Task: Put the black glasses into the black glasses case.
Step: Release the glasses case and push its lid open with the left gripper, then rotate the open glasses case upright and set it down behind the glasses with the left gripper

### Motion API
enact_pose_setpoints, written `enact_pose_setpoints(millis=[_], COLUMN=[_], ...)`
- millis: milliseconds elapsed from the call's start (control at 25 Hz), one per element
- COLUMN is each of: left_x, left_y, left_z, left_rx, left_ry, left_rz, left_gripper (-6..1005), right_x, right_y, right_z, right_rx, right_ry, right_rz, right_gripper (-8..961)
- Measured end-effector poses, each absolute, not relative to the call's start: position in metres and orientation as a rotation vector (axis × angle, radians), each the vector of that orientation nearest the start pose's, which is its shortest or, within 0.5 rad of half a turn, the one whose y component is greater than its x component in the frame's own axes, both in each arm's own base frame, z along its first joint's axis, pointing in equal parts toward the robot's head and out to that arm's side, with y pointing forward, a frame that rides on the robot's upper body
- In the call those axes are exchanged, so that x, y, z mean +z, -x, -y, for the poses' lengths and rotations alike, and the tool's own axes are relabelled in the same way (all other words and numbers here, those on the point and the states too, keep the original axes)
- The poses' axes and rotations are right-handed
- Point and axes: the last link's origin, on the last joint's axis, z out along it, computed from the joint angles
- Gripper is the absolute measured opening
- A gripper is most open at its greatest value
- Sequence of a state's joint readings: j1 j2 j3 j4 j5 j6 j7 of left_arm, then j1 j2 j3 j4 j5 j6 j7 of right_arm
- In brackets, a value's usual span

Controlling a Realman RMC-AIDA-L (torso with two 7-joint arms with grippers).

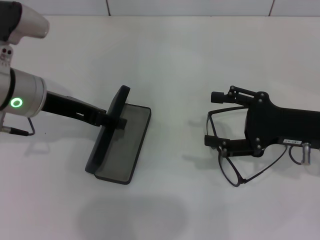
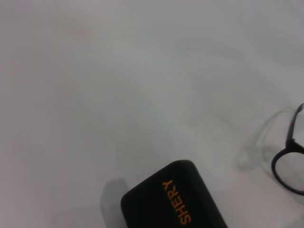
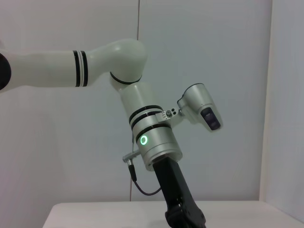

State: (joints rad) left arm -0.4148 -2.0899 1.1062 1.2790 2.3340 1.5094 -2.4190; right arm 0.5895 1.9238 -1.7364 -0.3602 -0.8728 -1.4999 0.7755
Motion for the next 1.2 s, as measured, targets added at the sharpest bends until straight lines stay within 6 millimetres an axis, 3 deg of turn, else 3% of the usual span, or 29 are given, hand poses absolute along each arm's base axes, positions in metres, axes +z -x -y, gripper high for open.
enact_pose_setpoints(millis=[200, 520, 880, 1080, 1200], left_x=[0.023, 0.027, 0.036, 0.029, 0.012], left_y=[0.238, 0.235, 0.225, 0.200, 0.177], left_z=[-0.335, -0.345, -0.378, -0.398, -0.406], left_rx=[0.006, 0.014, 0.071, 0.120, 0.178], left_ry=[2.500, 2.503, 2.514, 2.582, 2.642], left_rz=[1.303, 1.182, 0.739, 0.555, 0.312], left_gripper=[725, 492, 205, 204, 204], right_x=[-0.035, -0.034, -0.035, -0.035, -0.036], right_y=[-0.216, -0.220, -0.224, -0.228, -0.227], right_z=[-0.317, -0.312, -0.305, -0.301, -0.301], right_rx=[1.018, 1.027, 1.032, 1.037, 1.048], right_ry=[2.777, 2.780, 2.797, 2.776, 2.761], right_rz=[0.056, 0.053, 0.050, 0.052, 0.060], right_gripper=[885, 884, 885, 885, 885])
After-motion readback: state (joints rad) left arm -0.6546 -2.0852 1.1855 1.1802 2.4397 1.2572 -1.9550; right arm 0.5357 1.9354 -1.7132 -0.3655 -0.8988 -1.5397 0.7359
